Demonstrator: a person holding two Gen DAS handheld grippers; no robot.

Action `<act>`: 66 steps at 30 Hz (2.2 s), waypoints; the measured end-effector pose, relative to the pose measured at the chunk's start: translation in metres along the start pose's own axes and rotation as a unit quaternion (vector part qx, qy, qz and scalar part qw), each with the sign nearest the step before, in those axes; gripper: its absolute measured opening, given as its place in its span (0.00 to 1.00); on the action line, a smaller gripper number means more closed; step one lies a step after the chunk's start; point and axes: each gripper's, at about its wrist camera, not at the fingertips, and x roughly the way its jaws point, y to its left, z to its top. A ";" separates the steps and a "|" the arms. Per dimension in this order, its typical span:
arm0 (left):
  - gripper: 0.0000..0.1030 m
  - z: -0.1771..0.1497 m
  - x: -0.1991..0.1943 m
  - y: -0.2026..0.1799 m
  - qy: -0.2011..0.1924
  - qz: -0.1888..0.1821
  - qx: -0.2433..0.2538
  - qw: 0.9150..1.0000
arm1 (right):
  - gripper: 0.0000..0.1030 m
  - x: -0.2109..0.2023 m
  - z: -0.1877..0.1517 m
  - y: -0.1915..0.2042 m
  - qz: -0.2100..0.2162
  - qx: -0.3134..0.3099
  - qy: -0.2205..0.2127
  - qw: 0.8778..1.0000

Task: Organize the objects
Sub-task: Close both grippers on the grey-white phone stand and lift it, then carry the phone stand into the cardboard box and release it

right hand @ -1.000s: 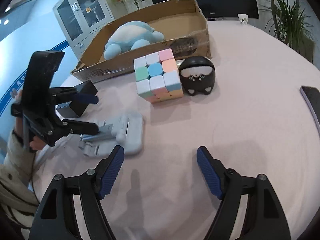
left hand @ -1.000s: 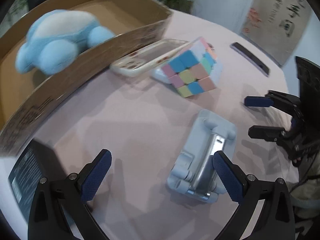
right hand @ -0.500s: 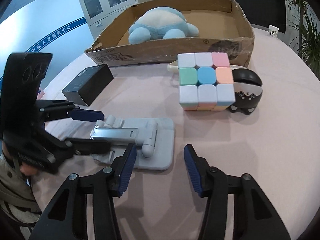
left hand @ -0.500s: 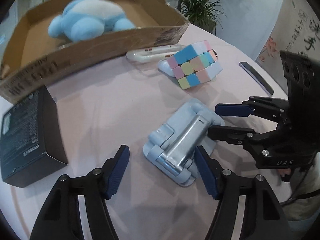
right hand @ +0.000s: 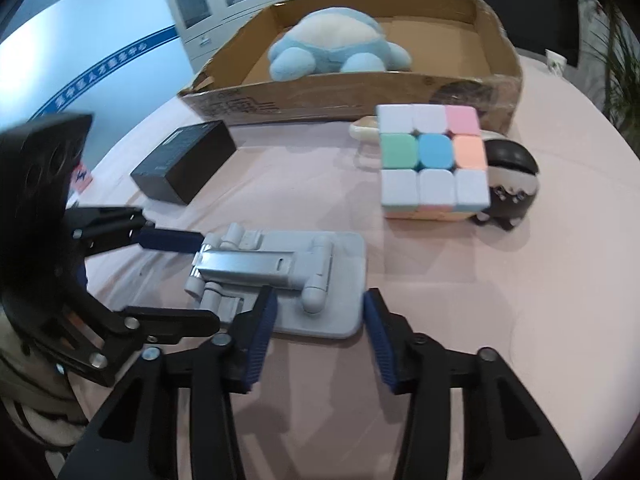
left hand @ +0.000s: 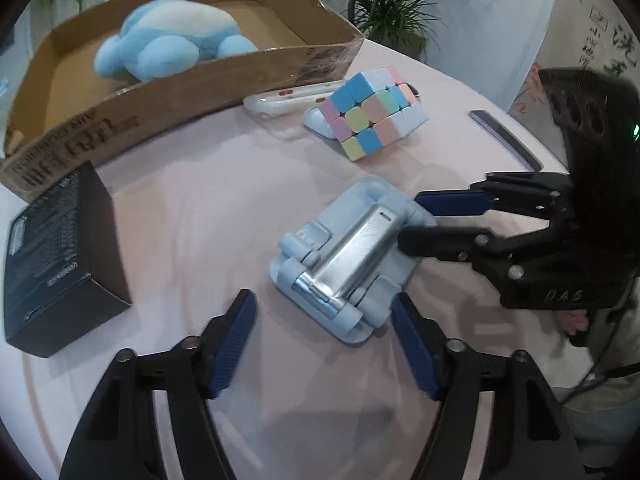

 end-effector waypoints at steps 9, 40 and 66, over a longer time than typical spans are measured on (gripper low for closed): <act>0.63 -0.003 0.001 -0.001 -0.014 0.001 -0.008 1.000 | 0.39 -0.001 -0.007 0.016 -0.031 0.029 -0.013 0.999; 0.35 0.001 -0.042 0.013 -0.084 0.067 -0.043 0.993 | 0.29 -0.016 0.008 0.038 -0.035 0.022 -0.076 0.996; 0.35 0.074 -0.129 0.065 -0.195 0.112 -0.053 0.973 | 0.29 -0.047 0.122 0.078 -0.044 -0.038 -0.174 0.983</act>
